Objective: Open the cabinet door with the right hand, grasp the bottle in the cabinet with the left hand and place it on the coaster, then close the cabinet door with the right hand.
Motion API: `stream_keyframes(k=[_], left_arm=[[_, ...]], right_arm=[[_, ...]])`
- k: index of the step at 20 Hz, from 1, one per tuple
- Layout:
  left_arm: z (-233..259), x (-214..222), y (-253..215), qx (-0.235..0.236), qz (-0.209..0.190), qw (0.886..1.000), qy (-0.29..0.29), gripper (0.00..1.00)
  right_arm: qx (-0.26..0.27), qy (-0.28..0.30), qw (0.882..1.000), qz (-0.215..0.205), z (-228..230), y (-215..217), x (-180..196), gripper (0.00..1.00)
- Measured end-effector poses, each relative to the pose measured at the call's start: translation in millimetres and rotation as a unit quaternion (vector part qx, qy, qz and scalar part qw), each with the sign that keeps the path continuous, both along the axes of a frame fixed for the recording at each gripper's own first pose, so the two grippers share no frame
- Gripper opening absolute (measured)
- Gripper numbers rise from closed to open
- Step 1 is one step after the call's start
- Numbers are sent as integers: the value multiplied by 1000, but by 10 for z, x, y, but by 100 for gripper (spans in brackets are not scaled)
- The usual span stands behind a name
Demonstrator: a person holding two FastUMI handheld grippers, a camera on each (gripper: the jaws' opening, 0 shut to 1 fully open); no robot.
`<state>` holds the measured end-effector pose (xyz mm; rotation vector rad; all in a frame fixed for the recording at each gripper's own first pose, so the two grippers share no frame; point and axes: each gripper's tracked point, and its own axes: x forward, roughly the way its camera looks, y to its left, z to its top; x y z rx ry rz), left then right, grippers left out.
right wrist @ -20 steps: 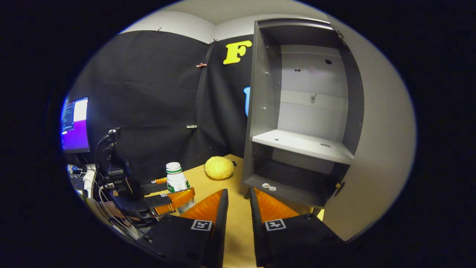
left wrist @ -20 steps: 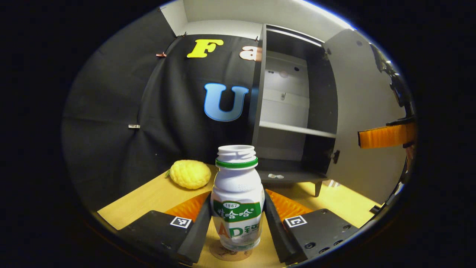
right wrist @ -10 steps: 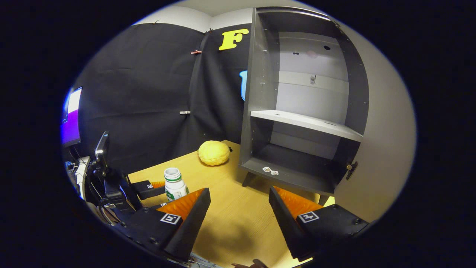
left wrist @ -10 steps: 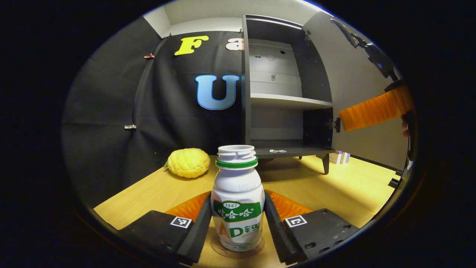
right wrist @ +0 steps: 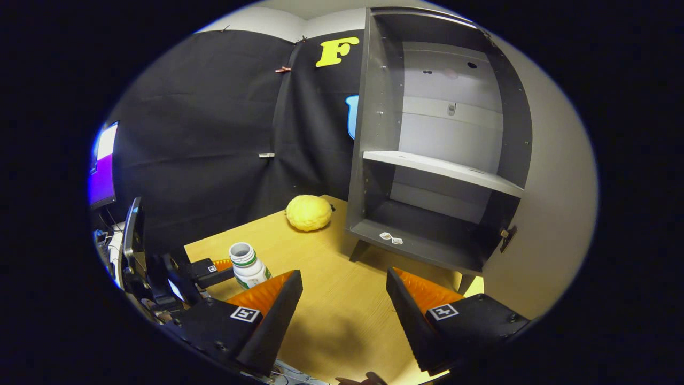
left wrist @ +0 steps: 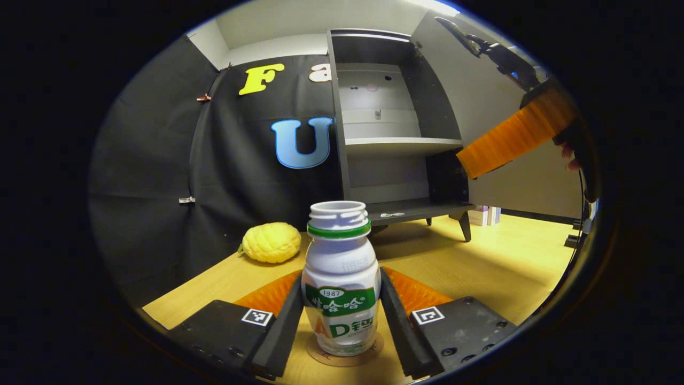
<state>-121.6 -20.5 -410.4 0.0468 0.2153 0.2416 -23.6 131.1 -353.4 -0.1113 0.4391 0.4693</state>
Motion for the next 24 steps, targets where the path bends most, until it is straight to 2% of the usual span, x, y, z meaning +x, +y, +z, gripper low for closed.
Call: stream_keyframes(k=[3, 4, 7, 14, 17, 19, 22, 23, 24], left_arm=[[-164, -13, -23, 0, -2, 1000, 27, 86], [-150, -25, -30, -4, -2, 1000, 27, 98], [16, 24, -55, -16, -6, 1000, 11, 98], [926, 331, 207, 37, -9, 999, -33, 96], [1517, 431, 194, 23, -12, 998, -65, 96], [1918, 441, 121, 16, -18, 997, -78, 96], [2375, 406, -43, 7, -47, 996, -72, 96], [2497, 372, -85, 8, -59, 996, -68, 92], [2600, 343, -110, 9, -66, 996, -62, 96]], right_arm=[[-9, -12, 1000, -7, 59, -30, 7, 98], [-10, -13, 1000, -8, 79, -35, 0, 98], [-20, -15, 1000, -11, 154, -71, -23, 98], [-21, -42, 998, -45, 747, -253, 3, 98], [-24, -80, 994, -73, 1179, -396, 68, 98], [-20, -85, 992, -93, 1399, -489, 74, 98], [22, -92, 989, -115, 1855, -578, -38, 98], [32, -93, 987, -126, 1979, -644, -98, 98], [34, -93, 985, -138, 2054, -720, -172, 98]])
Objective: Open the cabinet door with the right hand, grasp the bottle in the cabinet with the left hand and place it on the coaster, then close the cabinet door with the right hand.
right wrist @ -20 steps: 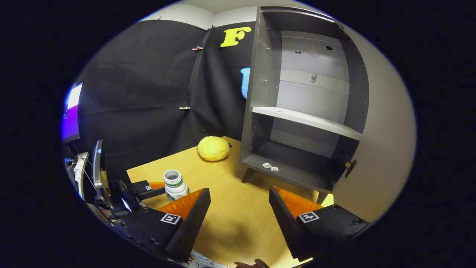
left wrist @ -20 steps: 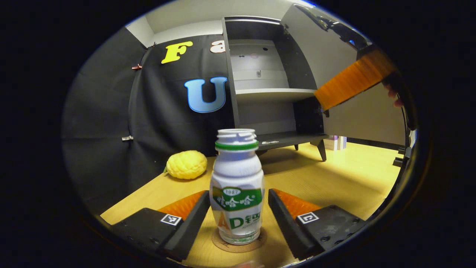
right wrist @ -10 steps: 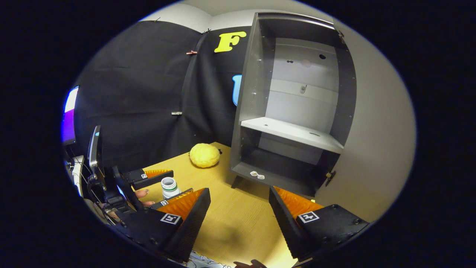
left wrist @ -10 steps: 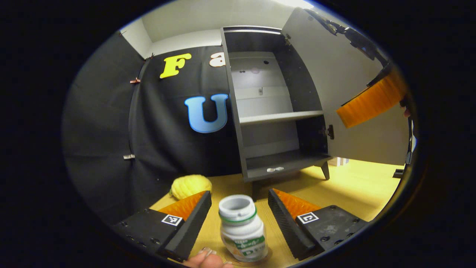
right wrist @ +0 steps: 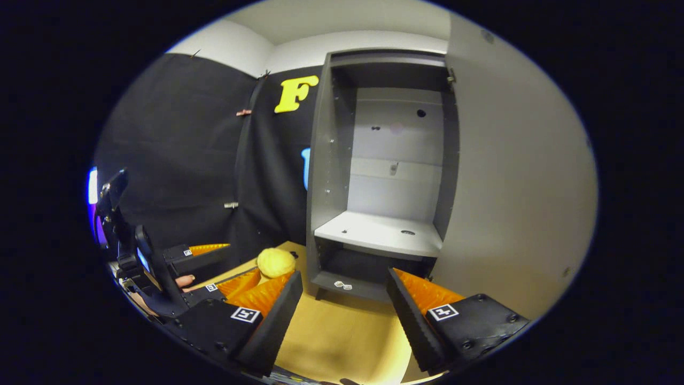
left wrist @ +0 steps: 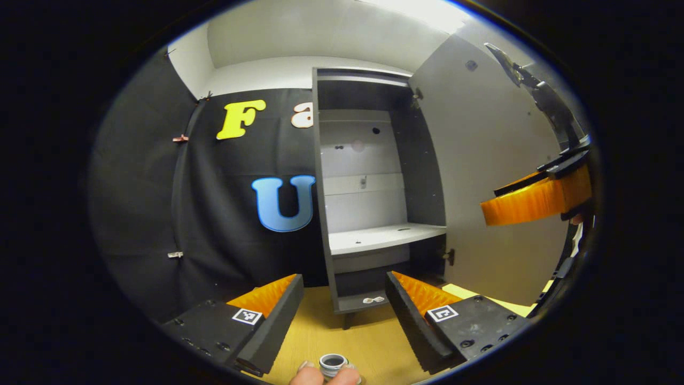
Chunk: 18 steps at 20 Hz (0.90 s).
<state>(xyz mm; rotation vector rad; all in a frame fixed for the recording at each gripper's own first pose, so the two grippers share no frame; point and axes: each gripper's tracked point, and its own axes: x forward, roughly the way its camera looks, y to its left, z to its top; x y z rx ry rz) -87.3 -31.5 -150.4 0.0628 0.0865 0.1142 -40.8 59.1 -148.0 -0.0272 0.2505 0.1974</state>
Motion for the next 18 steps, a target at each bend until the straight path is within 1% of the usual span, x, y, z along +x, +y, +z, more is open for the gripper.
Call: stream_keyframes(k=[2, 3, 4, 5, 6, 7, 8, 9, 10, 11, 12, 13, 14, 15, 16, 17, 18], left_arm=[[166, -41, -92, -4, -27, 1000, 8, 96], [243, -40, -157, -6, -42, 999, 7, 99], [333, -33, -188, -7, -54, 998, 6, 96], [406, -21, -254, -10, -76, 997, 4, 99], [484, 17, -327, -12, -95, 995, 0, 100], [538, 44, -365, -12, -111, 994, -3, 100], [580, 93, -416, -13, -126, 992, -6, 99], [597, 158, -456, -13, -137, 990, -6, 99], [617, 221, -489, -13, -144, 989, -6, 99], [622, 279, -543, -12, -152, 988, -6, 96], [633, 335, -590, -10, -154, 988, -6, 99], [646, 391, -641, -9, -157, 987, -7, 99], [660, 434, -702, -8, -159, 987, -6, 96], [673, 481, -750, -7, -159, 987, -7, 96], [705, 524, -795, -7, -155, 988, -9, 96], [734, 560, -841, -8, -152, 988, -12, 96], [742, 563, -877, -9, -148, 989, -14, 96]], right_arm=[[-13, 0, 1000, -14, 123, -112, -216, 98], [-25, 2, 1000, -14, 166, -151, -364, 98], [-38, 3, 999, -16, 223, -185, -524, 95], [-46, 3, 999, -20, 286, -231, -680, 94], [-48, -1, 998, -32, 360, -305, -823, 98], [-45, -5, 998, -47, 437, -392, -940, 98], [-38, -7, 997, -66, 494, -509, -1049, 94], [-31, -10, 995, -94, 533, -655, -1129, 98], [-28, -15, 992, -125, 577, -842, -1201, 98], [-30, -20, 987, -158, 616, -1049, -1261, 94], [-37, -28, 980, -191, 657, -1287, -1307, 94], [-44, -33, 974, -219, 691, -1493, -1361, 94], [-50, -38, 969, -239, 731, -1690, -1394, 94], [-53, -43, 966, -250, 759, -1835, -1391, 94], [-54, -46, 965, -254, 787, -1956, -1358, 98], [-51, -50, 965, -252, 826, -2047, -1302, 98], [-45, -57, 967, -246, 873, -2110, -1231, 94]])
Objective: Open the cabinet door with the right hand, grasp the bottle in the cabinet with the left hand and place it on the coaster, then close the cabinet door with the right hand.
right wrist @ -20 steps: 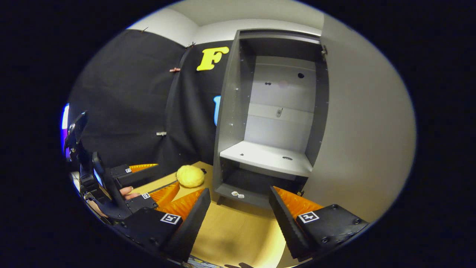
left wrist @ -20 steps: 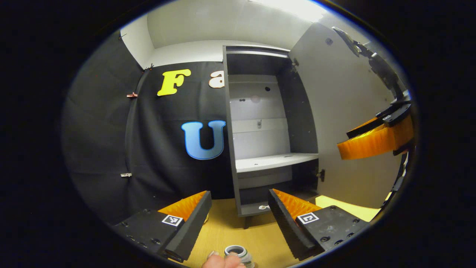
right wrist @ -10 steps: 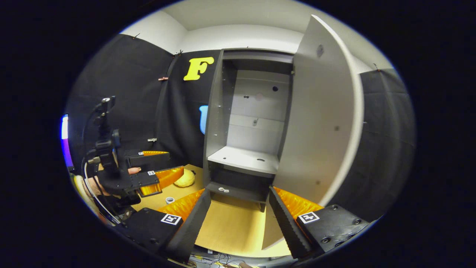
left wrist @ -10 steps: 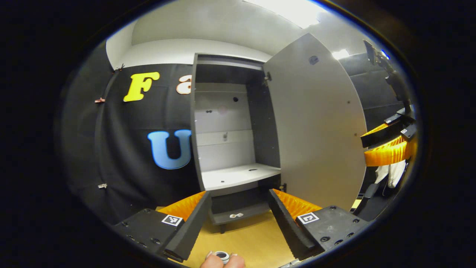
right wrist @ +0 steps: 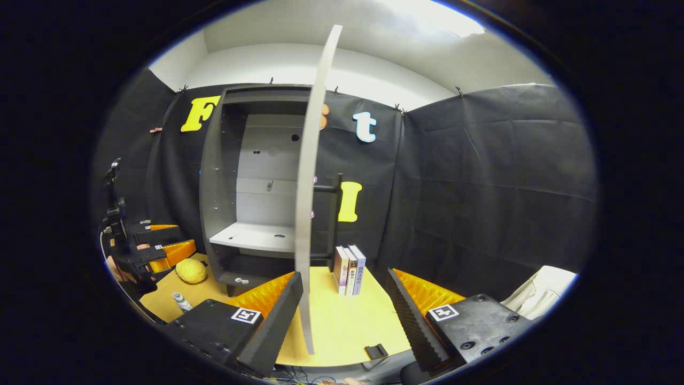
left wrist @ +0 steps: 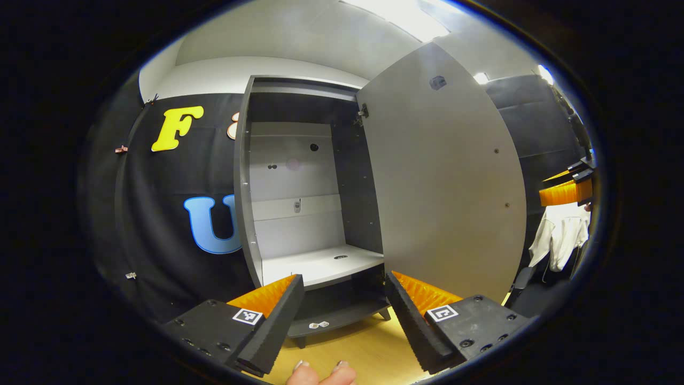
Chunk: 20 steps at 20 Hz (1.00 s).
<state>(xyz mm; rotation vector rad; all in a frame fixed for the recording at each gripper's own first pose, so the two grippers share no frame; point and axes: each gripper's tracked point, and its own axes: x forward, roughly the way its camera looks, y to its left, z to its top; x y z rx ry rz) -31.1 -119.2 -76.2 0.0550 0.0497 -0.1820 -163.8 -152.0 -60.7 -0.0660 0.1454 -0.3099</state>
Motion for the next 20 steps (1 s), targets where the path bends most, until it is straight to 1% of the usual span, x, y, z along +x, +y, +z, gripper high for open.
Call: stream_keyframes(k=[2, 3, 4, 5, 6, 7, 8, 10, 14, 15, 16, 18, 19, 20], left_arm=[[100, 47, -60, -2, 20, 1000, -5, 96], [153, 64, -84, -1, 32, 999, -10, 96], [194, 68, -89, 1, 47, 999, -13, 99], [214, 73, -90, 0, 63, 998, -14, 99], [246, 66, -101, -5, 77, 997, -16, 95], [269, 65, -120, -11, 90, 996, -18, 99], [280, 54, -130, -18, 104, 994, -18, 96], [294, 6, -122, -24, 133, 991, -16, 96], [344, -108, -29, -8, 182, 983, -21, 95], [319, -128, -16, -6, 189, 982, -18, 96], [305, -147, 7, -4, 194, 981, -16, 99], [273, -177, 87, -5, 203, 979, -14, 99], [253, -182, 139, -6, 206, 979, -12, 99], [231, -186, 197, -5, 206, 978, -10, 92]], right_arm=[[14, -16, 1000, 23, 80, -102, 197, 100], [22, -20, 999, 43, 74, -117, 302, 98], [28, -22, 998, 61, 78, -139, 377, 98], [32, -22, 996, 81, 80, -166, 453, 98], [34, -24, 994, 101, 97, -175, 502, 98], [36, -30, 991, 123, 138, -176, 557, 97], [41, -29, 988, 144, 150, -159, 589, 96], [61, -24, 980, 187, 114, -128, 639, 95], [96, -9, 961, 258, 38, 44, 763, 96], [102, -9, 957, 273, 36, 80, 775, 97], [104, -5, 953, 284, 27, 153, 805, 98], [104, -4, 946, 306, 28, 380, 863, 98], [103, -4, 944, 313, 22, 476, 874, 100], [102, -4, 943, 317, 19, 578, 889, 98]])
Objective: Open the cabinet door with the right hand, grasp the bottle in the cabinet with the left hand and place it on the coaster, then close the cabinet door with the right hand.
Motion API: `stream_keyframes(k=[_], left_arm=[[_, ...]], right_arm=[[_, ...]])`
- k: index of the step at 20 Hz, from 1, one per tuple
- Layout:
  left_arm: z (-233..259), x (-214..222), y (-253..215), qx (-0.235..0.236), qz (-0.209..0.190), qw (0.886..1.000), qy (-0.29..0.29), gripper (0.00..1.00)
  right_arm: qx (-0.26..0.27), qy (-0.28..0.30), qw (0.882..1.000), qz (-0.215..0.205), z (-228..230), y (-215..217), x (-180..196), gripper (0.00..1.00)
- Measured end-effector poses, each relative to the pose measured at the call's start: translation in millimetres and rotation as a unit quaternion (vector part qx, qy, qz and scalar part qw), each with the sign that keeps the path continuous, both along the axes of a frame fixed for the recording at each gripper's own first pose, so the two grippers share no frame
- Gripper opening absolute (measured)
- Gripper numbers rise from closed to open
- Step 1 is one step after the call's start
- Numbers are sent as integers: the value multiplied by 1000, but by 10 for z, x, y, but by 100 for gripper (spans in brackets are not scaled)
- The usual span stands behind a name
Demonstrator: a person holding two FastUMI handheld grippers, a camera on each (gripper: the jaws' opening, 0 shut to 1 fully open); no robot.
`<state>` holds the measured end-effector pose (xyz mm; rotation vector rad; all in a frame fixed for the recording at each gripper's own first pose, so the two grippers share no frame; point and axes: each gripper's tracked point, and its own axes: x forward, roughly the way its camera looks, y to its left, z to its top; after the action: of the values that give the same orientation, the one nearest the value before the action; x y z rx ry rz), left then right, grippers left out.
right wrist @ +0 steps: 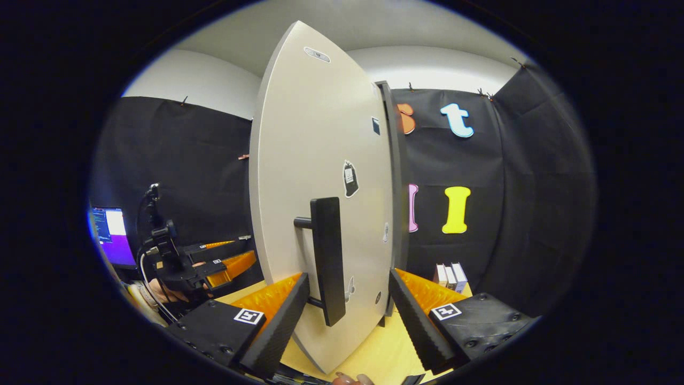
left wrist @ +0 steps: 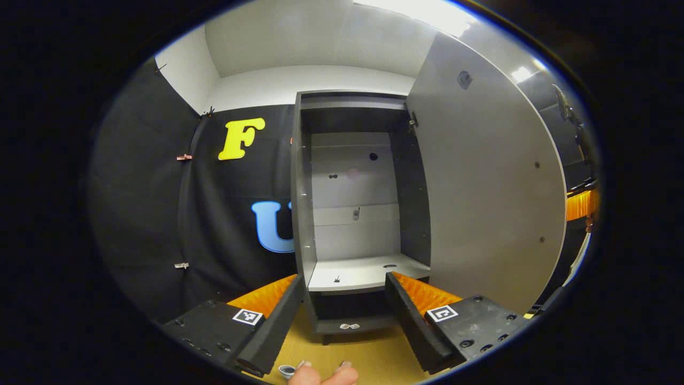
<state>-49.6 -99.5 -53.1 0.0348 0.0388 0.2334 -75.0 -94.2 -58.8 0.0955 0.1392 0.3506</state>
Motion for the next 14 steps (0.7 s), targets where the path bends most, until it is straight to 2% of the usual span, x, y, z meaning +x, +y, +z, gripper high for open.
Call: stream_keyframes(k=[4, 6, 7, 9, 10, 11, 14], left_arm=[[-4, -2, 343, 14, -7, 1000, 3, 99], [17, 35, 558, 13, -17, 1000, 0, 99], [11, 40, 669, 11, -21, 1000, -1, 96], [-5, 74, 861, 4, -33, 999, -3, 99], [-25, 74, 973, 4, -38, 999, 0, 96], [-42, 67, 1108, 9, -39, 999, 3, 99], [-92, 74, 1462, 23, -41, 999, 6, 96]], right_arm=[[12, 5, 1000, 1, -24, 428, 65, 98], [8, 1, 1000, -6, -13, 611, 140, 98], [5, -2, 1000, -12, -24, 707, 182, 98], [-2, -9, 1000, -23, -42, 933, 249, 98], [-5, -11, 1000, -28, -50, 1050, 298, 98], [-7, -13, 999, -32, -60, 1156, 370, 98], [7, -11, 999, -44, -142, 1482, 664, 98]])
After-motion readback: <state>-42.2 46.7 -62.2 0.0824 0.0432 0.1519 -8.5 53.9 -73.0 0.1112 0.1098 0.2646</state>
